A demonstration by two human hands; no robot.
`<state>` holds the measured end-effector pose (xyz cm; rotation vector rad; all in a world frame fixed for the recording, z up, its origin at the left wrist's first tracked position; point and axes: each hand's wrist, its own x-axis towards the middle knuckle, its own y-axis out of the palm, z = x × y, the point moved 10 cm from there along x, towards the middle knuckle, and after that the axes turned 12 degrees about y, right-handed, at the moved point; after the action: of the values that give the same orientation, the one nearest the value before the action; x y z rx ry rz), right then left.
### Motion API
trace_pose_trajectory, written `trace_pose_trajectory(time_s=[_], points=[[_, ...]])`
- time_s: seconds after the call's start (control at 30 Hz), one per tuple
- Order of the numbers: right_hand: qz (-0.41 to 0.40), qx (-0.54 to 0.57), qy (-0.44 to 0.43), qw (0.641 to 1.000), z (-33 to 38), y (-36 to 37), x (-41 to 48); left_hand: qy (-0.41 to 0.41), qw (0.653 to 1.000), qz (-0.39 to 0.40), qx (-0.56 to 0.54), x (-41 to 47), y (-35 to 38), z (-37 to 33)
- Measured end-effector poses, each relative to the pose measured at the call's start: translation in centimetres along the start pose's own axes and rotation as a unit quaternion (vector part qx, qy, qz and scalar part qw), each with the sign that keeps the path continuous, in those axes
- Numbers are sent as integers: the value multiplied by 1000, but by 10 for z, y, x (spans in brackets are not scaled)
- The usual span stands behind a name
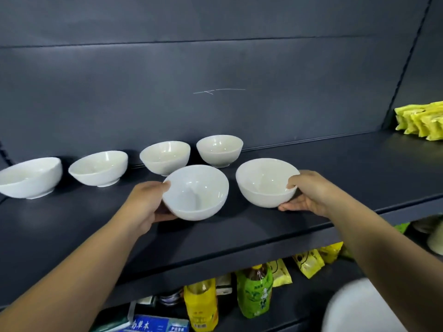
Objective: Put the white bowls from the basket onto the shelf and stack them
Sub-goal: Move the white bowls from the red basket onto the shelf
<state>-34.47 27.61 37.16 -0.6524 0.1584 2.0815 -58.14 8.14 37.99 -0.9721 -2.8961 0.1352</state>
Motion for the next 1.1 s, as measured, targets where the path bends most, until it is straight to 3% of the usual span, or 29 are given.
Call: trace_pose_trajectory(time_s=[0.27,0.37,0.5,0.63,0.8,0.93,1.1], points=[[-16,49,-14,999,0,2,10,11,997,76,-21,15,8,16],[-73,-19,-56,996,1,-2,2,74,984,161,-38,11,11,10],[-152,-138,-163,965,7,0,-15,180,939,283,77,-1,26,0],[-189,-171,-179,950,6,7,-13,210,942,214,150,13,27,-2],[-262,-147,-160,940,7,-27,-1,219,949,195,117,21,62,-5],[-320,-122,-133,930,7,-83,14,214,945,234,78,30,122,-6],[-342,-114,-107,927,17,-142,51,208,956,200,48,56,195,-15]])
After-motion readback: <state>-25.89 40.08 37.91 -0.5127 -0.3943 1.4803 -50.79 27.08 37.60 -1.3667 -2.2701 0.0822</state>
